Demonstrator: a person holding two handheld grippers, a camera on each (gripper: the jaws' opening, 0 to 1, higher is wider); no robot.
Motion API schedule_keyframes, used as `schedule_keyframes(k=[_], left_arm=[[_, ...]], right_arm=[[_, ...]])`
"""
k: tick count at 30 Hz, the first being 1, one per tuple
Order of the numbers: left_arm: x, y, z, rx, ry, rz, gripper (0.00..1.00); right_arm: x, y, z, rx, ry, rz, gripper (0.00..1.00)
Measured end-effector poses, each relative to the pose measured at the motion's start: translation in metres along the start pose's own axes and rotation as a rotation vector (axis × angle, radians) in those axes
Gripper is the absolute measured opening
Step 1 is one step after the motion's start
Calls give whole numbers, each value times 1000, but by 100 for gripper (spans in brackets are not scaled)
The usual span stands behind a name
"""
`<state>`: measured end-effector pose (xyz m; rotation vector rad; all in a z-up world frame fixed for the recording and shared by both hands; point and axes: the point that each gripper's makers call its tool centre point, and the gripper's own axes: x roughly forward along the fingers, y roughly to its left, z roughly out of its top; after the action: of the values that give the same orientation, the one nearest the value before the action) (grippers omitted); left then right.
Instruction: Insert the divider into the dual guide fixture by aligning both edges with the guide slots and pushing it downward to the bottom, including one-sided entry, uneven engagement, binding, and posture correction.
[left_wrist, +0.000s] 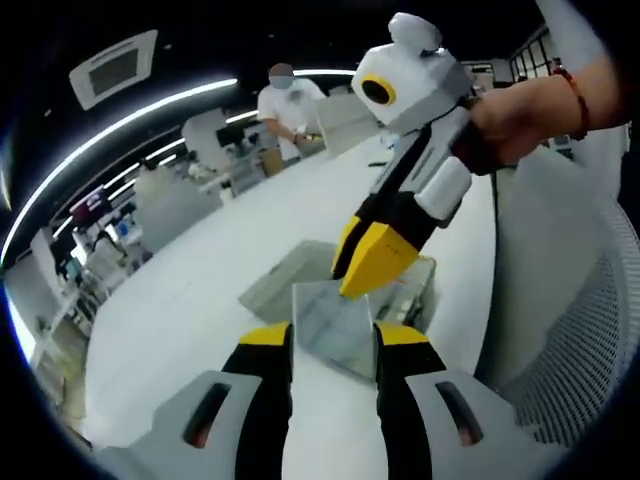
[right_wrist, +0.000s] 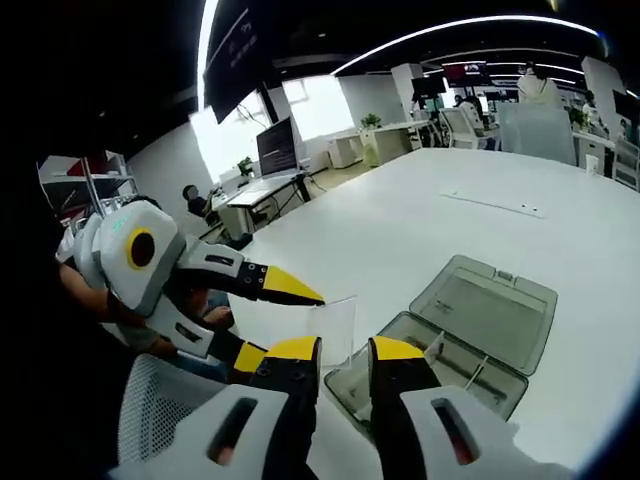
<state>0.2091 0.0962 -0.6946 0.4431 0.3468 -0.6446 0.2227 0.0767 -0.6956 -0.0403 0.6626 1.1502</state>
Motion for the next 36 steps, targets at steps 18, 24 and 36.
schedule_keyframes(k=[18, 24, 36], left_arm=[[1, -12, 4, 4, -17, -45, 30], [1, -13, 3, 7, -15, -51, 30], [2, -14, -1, 11, 12, -57, 34]], right_arm=[[1, 5, -12, 69, 16, 57, 14], [2, 7, -15, 85, 26, 67, 14], [3, 15, -18, 189, 32, 114, 0]])
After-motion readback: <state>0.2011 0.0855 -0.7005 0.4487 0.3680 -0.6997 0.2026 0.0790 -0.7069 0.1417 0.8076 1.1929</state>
